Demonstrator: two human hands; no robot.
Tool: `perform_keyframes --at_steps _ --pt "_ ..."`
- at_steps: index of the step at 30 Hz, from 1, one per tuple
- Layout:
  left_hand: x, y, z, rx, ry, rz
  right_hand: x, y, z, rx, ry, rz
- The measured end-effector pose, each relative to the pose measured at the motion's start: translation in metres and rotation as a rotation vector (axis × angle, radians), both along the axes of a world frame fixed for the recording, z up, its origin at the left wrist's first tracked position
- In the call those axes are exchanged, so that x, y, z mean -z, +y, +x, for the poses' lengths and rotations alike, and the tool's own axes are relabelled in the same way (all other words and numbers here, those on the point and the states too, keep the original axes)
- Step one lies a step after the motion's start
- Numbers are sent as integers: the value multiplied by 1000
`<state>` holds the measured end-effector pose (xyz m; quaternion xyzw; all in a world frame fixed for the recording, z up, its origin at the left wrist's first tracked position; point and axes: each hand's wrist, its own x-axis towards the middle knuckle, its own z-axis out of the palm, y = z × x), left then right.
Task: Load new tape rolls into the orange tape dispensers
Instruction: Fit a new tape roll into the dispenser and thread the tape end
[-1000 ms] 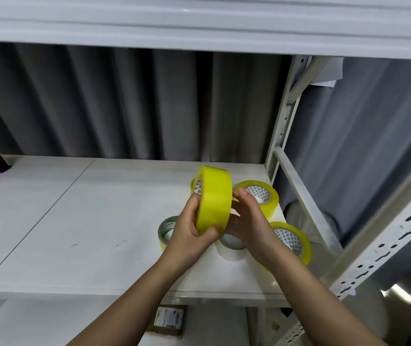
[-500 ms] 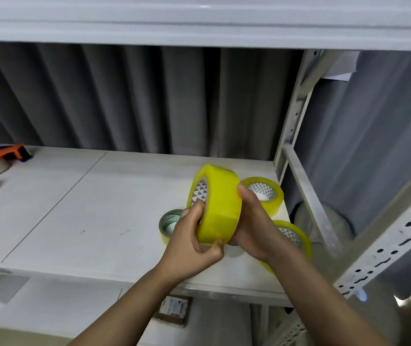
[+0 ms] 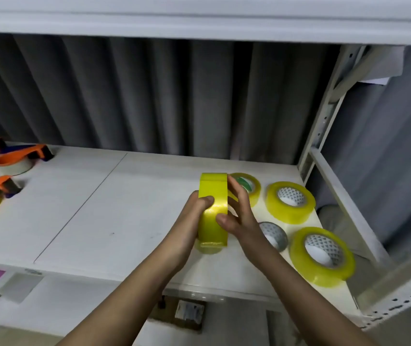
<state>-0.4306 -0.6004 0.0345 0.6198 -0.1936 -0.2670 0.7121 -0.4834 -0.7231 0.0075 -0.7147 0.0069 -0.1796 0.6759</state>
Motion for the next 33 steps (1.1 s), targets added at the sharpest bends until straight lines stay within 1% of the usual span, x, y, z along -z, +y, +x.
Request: perform_keyframes --at_steps 2,4,7,10,13,15,18,20,22,23,26,27,30,33 --pt "1 16 14 -13 -40 -7 -4 16 12 -24 23 -32" --pt "3 37 32 17 -70 -29 -7 36 30 -37 55 -27" --pt "2 68 62 76 -104 -62 -8 65 57 -7 133 110" --pt "2 96 95 96 -147 -48 -9 98 77 80 202 128" --pt "2 114 117 129 -215 7 -10 122 90 206 129 123" --pt "4 123 130 157 -232 52 -14 134 98 242 128 142" --pt "5 136 140 184 -251 94 -19 147 109 187 183 187" --pt "4 143 144 188 -253 139 -20 152 115 171 195 183" --pt "1 148 149 186 -271 177 -18 156 119 153 192 228" --pt "1 150 152 174 -296 199 -16 157 121 139 192 252" --pt "5 155 162 102 -473 358 -14 159 129 104 193 286" --pt "6 158 164 76 -497 390 -13 159 131 97 196 303" --pt "7 169 166 24 -514 427 -13 164 141 56 218 387" --pt "3 185 179 75 -496 401 -13 176 153 25 224 449"
